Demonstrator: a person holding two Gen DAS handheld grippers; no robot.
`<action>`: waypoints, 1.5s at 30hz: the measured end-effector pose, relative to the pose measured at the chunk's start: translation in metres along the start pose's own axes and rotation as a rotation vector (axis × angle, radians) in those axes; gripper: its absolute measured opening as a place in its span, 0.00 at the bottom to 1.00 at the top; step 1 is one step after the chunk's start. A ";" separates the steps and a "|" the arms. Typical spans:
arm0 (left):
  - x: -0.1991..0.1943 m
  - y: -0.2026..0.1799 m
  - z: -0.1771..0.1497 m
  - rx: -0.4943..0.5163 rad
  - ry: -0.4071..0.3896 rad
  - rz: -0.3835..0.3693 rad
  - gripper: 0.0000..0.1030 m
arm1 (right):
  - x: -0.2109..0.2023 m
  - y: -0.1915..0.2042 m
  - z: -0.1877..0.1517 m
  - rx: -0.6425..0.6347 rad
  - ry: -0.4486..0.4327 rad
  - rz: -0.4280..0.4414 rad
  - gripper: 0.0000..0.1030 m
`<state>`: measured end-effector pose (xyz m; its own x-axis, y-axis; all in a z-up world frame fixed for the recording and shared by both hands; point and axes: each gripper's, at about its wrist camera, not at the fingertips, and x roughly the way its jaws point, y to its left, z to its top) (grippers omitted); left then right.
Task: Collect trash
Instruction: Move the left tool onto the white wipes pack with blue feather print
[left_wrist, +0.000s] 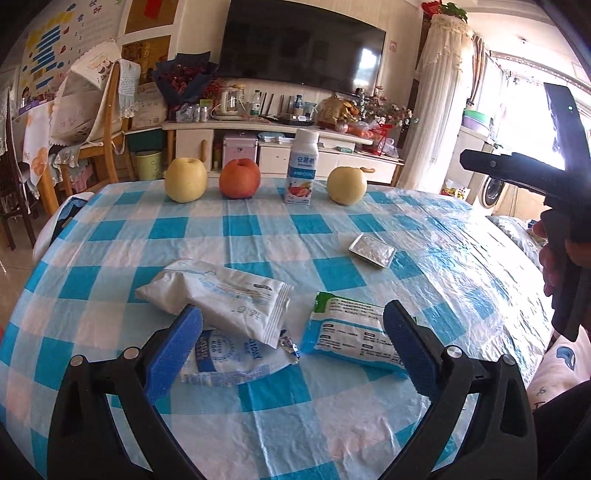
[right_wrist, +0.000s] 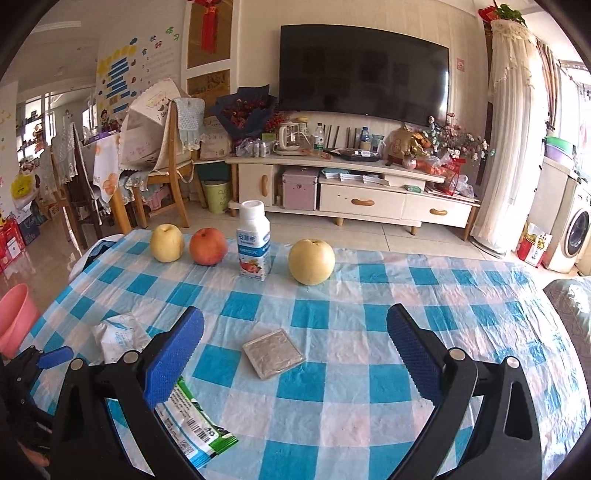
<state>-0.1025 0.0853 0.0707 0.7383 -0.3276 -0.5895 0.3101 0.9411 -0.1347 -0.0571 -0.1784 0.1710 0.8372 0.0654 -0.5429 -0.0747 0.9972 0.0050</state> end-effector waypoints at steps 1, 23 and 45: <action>0.001 -0.001 0.000 0.000 0.008 -0.005 0.96 | 0.004 -0.006 0.000 0.014 0.011 -0.010 0.95; 0.046 0.063 -0.003 -0.362 0.153 -0.044 0.96 | 0.122 -0.004 -0.033 0.086 0.340 0.021 0.95; 0.126 0.090 0.055 -0.304 0.249 0.086 0.96 | 0.154 0.011 -0.043 -0.001 0.399 -0.039 0.95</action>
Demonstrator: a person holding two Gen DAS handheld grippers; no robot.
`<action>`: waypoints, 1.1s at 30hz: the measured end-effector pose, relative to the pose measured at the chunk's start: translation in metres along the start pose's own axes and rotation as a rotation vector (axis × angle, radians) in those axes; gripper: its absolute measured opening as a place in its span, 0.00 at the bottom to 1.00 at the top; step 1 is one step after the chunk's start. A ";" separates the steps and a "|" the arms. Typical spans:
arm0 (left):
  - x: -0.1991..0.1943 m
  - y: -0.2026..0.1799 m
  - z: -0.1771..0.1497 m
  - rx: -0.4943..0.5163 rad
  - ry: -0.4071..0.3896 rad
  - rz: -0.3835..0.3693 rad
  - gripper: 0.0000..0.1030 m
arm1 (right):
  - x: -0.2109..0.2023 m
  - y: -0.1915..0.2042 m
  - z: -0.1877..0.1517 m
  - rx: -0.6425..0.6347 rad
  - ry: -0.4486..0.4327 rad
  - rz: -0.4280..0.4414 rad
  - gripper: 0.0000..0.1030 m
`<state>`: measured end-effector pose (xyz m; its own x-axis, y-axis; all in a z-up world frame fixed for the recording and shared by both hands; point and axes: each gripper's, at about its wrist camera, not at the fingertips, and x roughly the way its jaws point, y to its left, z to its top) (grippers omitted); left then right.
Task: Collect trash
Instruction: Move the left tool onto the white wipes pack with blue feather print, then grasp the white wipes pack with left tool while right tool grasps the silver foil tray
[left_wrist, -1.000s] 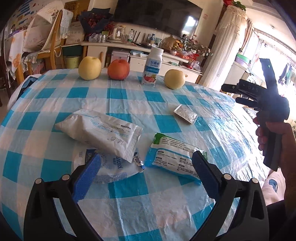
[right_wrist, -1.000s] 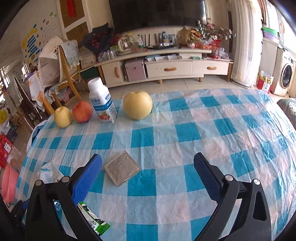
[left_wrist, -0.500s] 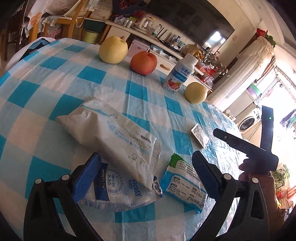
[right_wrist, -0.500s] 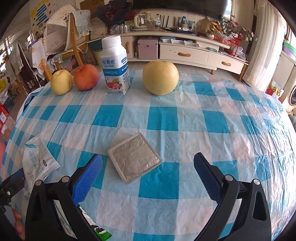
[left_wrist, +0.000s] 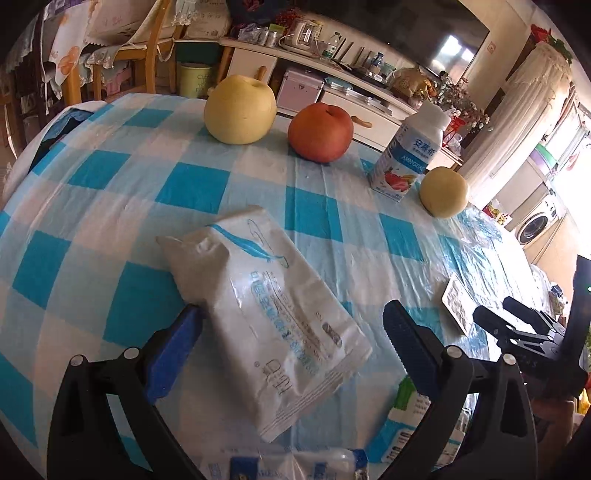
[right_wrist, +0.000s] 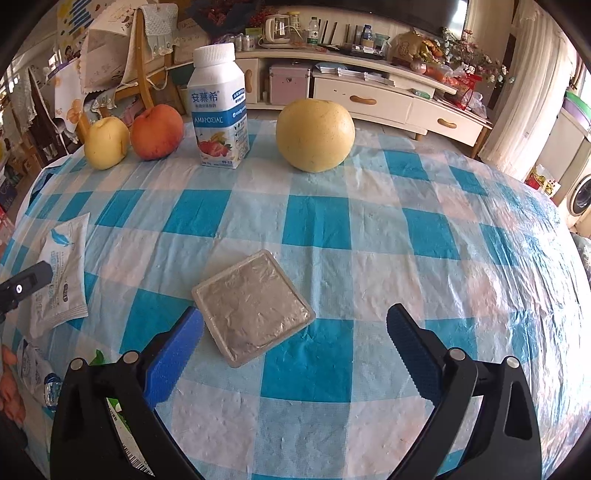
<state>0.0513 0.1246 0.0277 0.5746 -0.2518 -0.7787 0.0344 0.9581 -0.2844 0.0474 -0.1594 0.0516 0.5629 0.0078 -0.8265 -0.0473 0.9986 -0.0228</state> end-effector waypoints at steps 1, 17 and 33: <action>0.004 0.000 0.005 0.017 0.002 0.020 0.96 | 0.000 0.000 0.000 0.002 -0.001 0.002 0.95; 0.030 -0.029 0.006 0.248 0.042 0.270 0.96 | 0.022 0.004 0.000 -0.014 0.015 0.048 0.95; 0.040 -0.012 0.014 0.218 0.120 0.243 0.97 | 0.031 0.016 0.002 -0.087 0.048 0.018 0.95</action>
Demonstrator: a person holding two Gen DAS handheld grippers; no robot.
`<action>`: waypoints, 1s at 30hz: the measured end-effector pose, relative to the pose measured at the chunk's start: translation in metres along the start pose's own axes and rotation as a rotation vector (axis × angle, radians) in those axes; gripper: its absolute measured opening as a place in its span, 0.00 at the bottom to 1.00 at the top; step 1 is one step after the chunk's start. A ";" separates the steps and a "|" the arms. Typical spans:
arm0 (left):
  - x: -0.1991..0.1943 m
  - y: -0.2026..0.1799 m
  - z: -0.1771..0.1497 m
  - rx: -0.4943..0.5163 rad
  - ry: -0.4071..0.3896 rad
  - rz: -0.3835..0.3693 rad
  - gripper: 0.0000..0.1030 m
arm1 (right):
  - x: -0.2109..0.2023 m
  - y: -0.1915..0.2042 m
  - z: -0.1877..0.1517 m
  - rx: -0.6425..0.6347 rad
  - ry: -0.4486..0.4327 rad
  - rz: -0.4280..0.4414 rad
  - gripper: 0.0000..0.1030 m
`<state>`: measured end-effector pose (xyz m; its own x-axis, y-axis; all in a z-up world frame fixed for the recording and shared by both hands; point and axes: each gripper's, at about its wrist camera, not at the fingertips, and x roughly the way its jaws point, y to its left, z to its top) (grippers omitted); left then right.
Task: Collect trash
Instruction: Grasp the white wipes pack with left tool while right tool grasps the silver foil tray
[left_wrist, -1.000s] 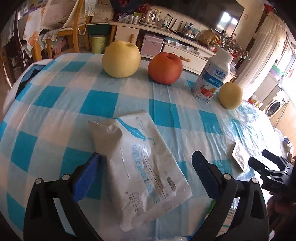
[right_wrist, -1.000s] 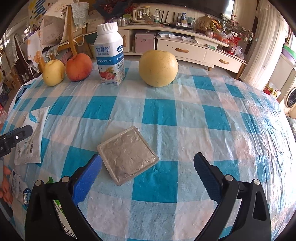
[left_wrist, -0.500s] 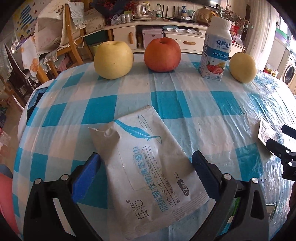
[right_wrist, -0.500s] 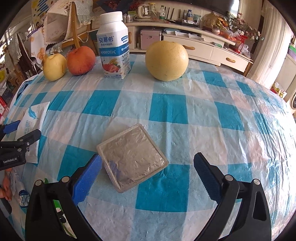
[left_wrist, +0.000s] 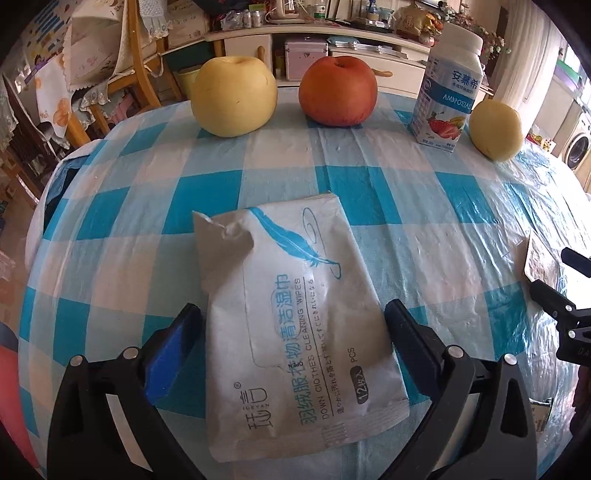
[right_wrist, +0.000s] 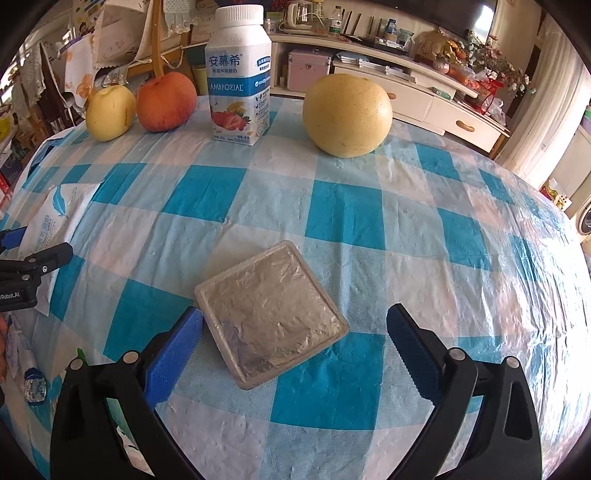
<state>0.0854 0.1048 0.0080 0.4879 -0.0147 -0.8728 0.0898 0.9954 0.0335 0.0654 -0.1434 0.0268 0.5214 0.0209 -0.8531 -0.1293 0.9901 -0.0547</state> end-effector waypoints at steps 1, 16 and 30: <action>0.000 0.000 0.000 0.002 0.005 0.000 0.97 | 0.001 0.001 0.000 -0.009 0.001 -0.001 0.95; -0.003 -0.010 -0.002 0.034 0.002 -0.020 0.96 | 0.001 0.006 0.004 -0.027 0.009 0.090 0.70; -0.016 -0.008 -0.010 0.015 -0.061 -0.053 0.74 | -0.017 0.007 0.005 -0.027 -0.012 0.109 0.65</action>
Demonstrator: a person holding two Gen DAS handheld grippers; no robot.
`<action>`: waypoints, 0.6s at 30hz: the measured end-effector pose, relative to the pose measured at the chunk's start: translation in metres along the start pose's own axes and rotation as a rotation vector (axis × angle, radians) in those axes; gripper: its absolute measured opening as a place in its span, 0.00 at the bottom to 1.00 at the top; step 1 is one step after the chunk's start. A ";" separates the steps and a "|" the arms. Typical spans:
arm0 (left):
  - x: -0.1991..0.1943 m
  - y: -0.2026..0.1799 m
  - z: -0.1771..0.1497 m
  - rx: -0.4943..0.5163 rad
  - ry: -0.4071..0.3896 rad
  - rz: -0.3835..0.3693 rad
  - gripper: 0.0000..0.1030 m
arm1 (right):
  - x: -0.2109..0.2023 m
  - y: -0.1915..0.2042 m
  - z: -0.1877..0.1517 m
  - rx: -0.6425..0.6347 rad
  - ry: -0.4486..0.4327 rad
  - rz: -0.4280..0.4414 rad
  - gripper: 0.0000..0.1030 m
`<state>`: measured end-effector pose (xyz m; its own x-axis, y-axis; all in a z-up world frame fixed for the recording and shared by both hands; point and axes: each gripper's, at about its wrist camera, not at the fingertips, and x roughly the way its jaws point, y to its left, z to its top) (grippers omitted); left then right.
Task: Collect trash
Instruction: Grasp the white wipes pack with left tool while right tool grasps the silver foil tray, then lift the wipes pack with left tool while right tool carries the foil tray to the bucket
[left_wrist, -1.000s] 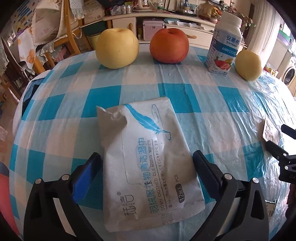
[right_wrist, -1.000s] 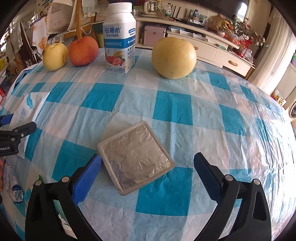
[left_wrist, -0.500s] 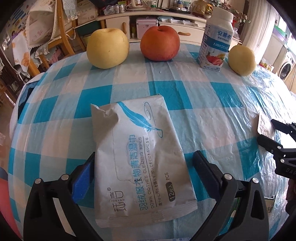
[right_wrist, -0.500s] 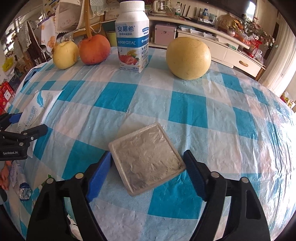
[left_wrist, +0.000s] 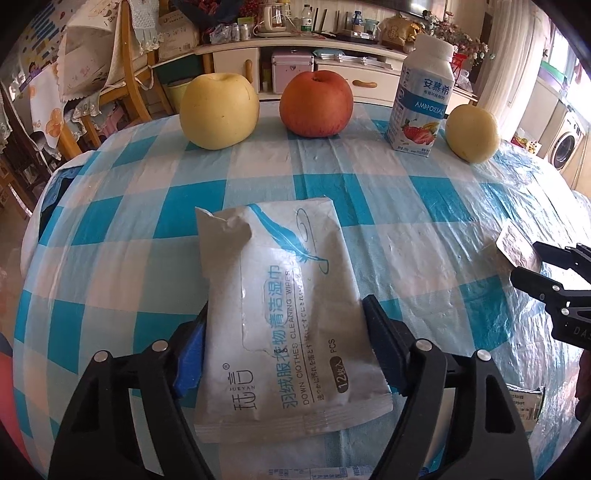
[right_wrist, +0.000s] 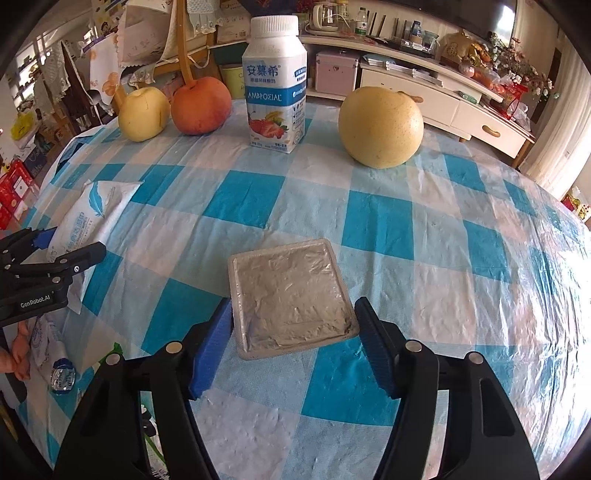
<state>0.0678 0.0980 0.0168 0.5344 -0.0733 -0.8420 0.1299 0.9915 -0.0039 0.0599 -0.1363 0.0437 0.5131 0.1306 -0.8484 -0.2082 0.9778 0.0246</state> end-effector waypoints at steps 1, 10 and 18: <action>-0.001 0.001 -0.001 -0.004 -0.003 -0.007 0.74 | -0.004 0.000 0.001 0.005 -0.011 0.000 0.65; -0.020 0.016 -0.011 -0.062 -0.041 -0.084 0.71 | -0.043 0.012 0.011 -0.005 -0.101 0.003 0.65; -0.058 0.036 -0.026 -0.120 -0.114 -0.127 0.71 | -0.080 0.039 0.019 -0.024 -0.181 0.037 0.65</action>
<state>0.0197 0.1411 0.0513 0.6124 -0.2039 -0.7638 0.1057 0.9786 -0.1765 0.0267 -0.1057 0.1226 0.6455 0.1958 -0.7382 -0.2487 0.9678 0.0392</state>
